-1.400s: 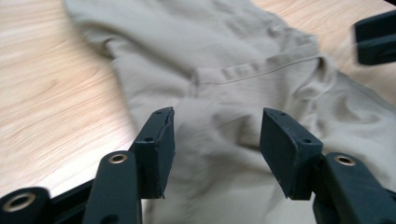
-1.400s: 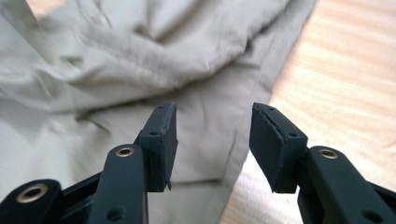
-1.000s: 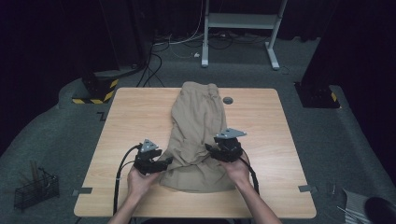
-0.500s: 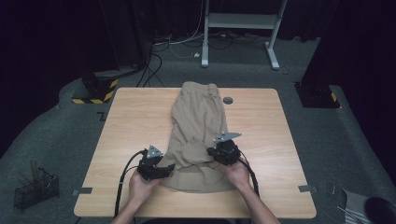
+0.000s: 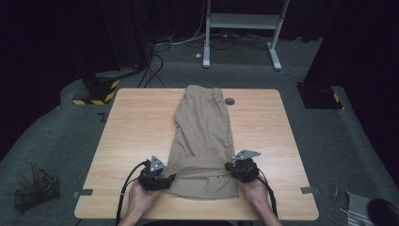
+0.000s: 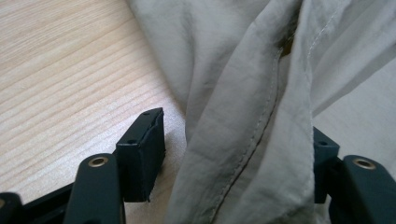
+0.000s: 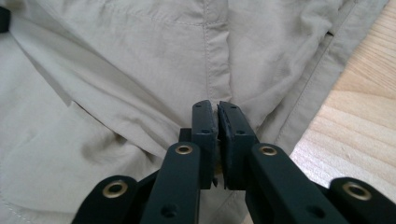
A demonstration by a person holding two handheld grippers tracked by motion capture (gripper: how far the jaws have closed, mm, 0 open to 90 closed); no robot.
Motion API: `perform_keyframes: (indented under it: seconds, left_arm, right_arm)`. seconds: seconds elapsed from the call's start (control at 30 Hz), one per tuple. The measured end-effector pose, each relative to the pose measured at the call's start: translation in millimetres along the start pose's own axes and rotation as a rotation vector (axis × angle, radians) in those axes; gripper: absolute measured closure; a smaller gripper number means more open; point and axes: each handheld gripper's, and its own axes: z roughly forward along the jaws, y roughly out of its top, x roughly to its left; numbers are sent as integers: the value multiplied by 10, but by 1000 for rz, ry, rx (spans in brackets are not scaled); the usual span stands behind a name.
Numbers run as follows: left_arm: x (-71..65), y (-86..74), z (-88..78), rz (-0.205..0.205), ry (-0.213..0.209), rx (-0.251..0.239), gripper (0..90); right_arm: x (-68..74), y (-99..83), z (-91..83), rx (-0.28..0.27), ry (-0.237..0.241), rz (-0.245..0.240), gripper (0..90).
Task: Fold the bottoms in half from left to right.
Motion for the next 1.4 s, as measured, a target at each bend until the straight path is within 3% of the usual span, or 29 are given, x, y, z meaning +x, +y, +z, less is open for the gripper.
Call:
perform_keyframes:
  seconds: [0.07, 0.1, 0.13, 0.17, 0.27, 0.3, 0.4, 0.5, 0.57, 0.6, 0.63, 0.7, 0.73, 0.8, 0.83, 0.9, 1.0, 1.07, 1.13, 1.23, 1.27, 1.33, 1.4]
  left_arm:
    - [9, 0, -5, 0, -3, 1, 358]
    - [40, 16, -36, -20, -10, -35, 344]
    - [40, 16, -36, -20, -10, -35, 341]
    - [73, 90, -101, -38, -25, -101, 341]
    - [96, 193, -141, -56, -51, -143, 337]
    - [114, 277, -138, -64, -69, -141, 335]
    - [100, 308, -105, -44, -62, -128, 343]
    - [27, 268, 90, 6, -67, -41, 353]
    - [11, 254, 147, 9, -66, -20, 362]
    - [0, 249, 199, 11, -57, -4, 368]
    - [-7, 291, 268, 24, -6, -9, 385]
    - [5, 383, 338, 19, 17, 4, 397]
    - [5, 383, 338, 19, 17, 4, 396]
    - [77, 551, 489, 7, 22, 18, 386]
    - [77, 551, 489, 7, 22, 18, 379]
    - [127, 639, 567, -8, 23, 26, 374]
    - [118, 645, 555, -8, 19, 34, 371]
    - [87, 582, 447, -5, 10, 24, 369]
    - [82, 557, 398, -4, 3, 18, 360]
    - [94, 448, 182, -9, -15, -17, 353]
    - [94, 448, 182, -9, -15, -17, 353]
    - [116, 403, 90, -23, -19, -27, 353]
    - [143, 361, 48, -42, -1, -1, 354]
  right_arm:
    - [4, 7, -7, 0, -11, 0, 790]
    - [-2, 30, -27, -15, -10, 15, 727]
    - [-2, 30, -27, -15, -10, 15, 727]
    - [-2, 64, -36, -36, -8, 36, 671]
    - [21, 116, 13, -38, -23, 48, 633]
    - [28, 125, 44, -35, -25, 44, 632]
    - [44, 125, 135, 6, -48, 25, 612]
    - [33, 100, 165, -1, -66, 6, 609]
    - [27, 103, 182, -8, -89, -8, 595]
    - [3, 106, 197, -18, -90, -6, 591]
    - [-28, 111, 218, -30, -90, -1, 580]
    - [-112, 146, 272, -48, -85, -7, 564]
    - [-112, 146, 272, -48, -85, -7, 564]
    - [-287, 252, 339, -32, -92, 3, 564]
    - [-287, 252, 339, -32, -92, 3, 564]
    - [-429, 321, 390, -30, -112, 39, 565]
    - [-442, 379, 408, -5, -136, 65, 558]
    - [-400, 408, 385, 13, -142, 80, 532]
    - [-381, 416, 355, 6, -128, 88, 529]
    - [-296, 484, 232, -52, -92, 77, 525]
    - [-284, 503, 226, -66, -88, 75, 526]
    - [-282, 524, 233, -66, -82, 81, 521]
    - [-286, 584, 317, -52, -79, 97, 520]
